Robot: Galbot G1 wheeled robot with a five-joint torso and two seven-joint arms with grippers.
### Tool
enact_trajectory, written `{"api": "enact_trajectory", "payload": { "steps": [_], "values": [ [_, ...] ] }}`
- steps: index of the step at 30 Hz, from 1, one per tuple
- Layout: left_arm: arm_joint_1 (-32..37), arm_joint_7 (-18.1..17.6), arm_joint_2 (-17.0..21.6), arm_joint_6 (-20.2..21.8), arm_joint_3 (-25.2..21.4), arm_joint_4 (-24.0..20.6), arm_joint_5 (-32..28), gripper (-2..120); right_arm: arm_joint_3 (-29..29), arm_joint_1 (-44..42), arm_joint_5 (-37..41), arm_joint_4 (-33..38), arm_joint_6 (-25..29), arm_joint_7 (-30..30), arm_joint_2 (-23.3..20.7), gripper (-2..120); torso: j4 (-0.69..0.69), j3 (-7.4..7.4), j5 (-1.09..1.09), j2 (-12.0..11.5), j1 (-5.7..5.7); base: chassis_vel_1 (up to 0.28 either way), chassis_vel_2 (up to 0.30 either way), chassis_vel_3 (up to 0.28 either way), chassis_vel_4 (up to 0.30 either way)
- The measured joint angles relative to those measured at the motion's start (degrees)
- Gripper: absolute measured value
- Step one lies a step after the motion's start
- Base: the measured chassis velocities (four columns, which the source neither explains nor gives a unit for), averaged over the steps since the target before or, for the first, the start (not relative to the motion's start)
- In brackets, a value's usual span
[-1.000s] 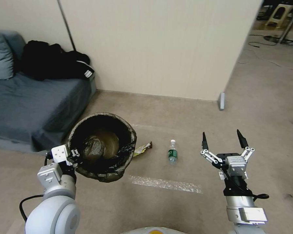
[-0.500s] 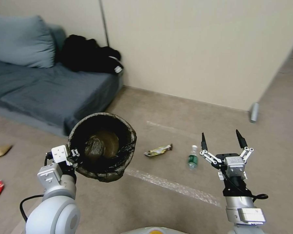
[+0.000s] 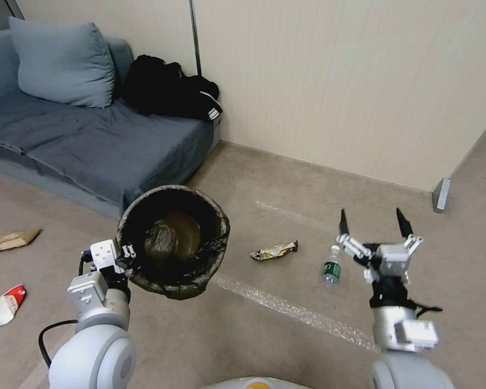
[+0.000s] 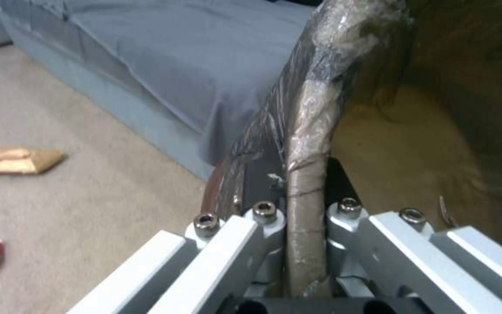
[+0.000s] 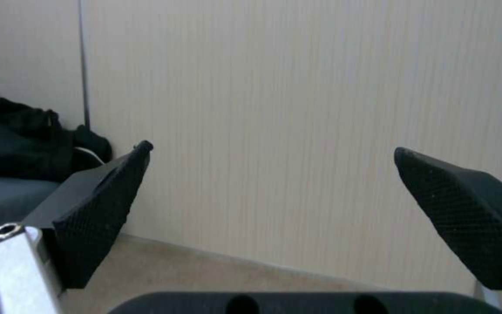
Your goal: Pick up the trash bin, then pick up the garbage from the floor and place it into the trash bin.
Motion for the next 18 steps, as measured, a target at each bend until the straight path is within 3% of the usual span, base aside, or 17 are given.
{"api": "enact_trajectory", "payload": {
  "steps": [3, 6, 8, 18],
  "values": [
    [0.57, 0.97, 0.16, -1.57, 0.41, 0.65, 0.57, 0, -0.14, 5.8, 3.2, -3.58, -6.98, 3.1, -3.38, 100, 0.01, 0.0, 0.0, 0.0, 0.0, 0.0, 0.0, 0.0, 0.0],
    [0.76, 1.42, 0.15, -2.38, 0.62, 1.06, 0.96, 0, -0.24, 8.22, 4.84, -5.97, -9.7, 4.03, -4.59, 100, 0.0, 0.0, 0.0, 0.0, 0.0, 0.0, 0.0, 0.0, 0.0],
    [1.11, 1.69, -0.04, -3.32, 0.91, 1.5, 1.94, 0, -1.09, 12.72, 8.53, -11.66, -14.5, 5.67, -6.3, 100, 0.0, 0.01, 0.02, -0.01, 0.0, 0.0, 0.0, 0.0, 0.0],
    [1.21, 1.65, -0.64, -3.85, 1.84, 1.93, 2.95, 0, -5.44, 22.89, 16.45, -25.58, -24.49, 9.67, -8.33, 100, 0.0, 0.0, -0.01, -0.01, 0.0, 0.0, 0.0, 0.0, 0.0]
  ]
}}
